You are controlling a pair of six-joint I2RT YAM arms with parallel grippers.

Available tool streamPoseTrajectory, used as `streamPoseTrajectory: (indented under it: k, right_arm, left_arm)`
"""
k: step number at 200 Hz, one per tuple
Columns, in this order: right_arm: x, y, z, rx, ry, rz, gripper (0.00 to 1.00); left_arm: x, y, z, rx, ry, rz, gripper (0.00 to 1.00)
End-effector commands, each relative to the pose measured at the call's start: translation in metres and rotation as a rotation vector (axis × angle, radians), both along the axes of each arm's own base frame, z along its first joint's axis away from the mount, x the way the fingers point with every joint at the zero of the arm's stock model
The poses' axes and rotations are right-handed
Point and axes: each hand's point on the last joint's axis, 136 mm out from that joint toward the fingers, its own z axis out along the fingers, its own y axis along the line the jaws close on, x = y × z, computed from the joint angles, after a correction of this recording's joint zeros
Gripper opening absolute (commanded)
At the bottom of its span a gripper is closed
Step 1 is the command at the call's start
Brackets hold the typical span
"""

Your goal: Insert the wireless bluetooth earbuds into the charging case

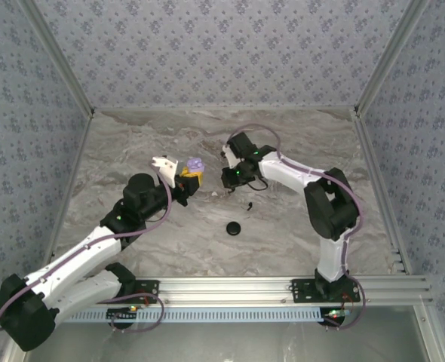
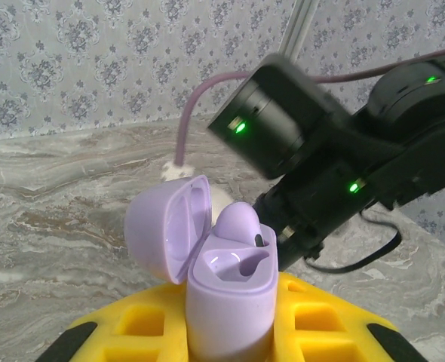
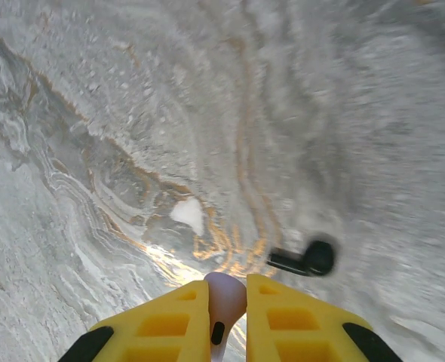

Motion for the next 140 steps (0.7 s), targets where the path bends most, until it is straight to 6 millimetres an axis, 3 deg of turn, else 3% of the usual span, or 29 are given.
streamPoseTrajectory:
  k: [1, 31, 55, 140]
  right_arm:
    - [0.007, -0.026, 0.004, 0.000, -0.002, -0.085, 0.15]
    - [0.010, -0.068, -0.011, -0.085, 0.026, -0.150, 0.15]
    - [0.010, -0.089, -0.022, -0.145, 0.050, -0.164, 0.15]
    - [0.008, -0.108, -0.054, -0.262, 0.127, -0.147, 0.15]
  left_arm:
    - [0.003, -0.001, 0.011, -0.031, -0.029, 0.001, 0.21]
    - [0.005, -0.002, 0.011, -0.031, -0.029, 0.002, 0.21]
    - [0.005, -0.003, 0.011, -0.032, -0.026, -0.002, 0.21]
    - [0.006, -0.005, 0.012, -0.039, -0.026, -0.007, 0.21]
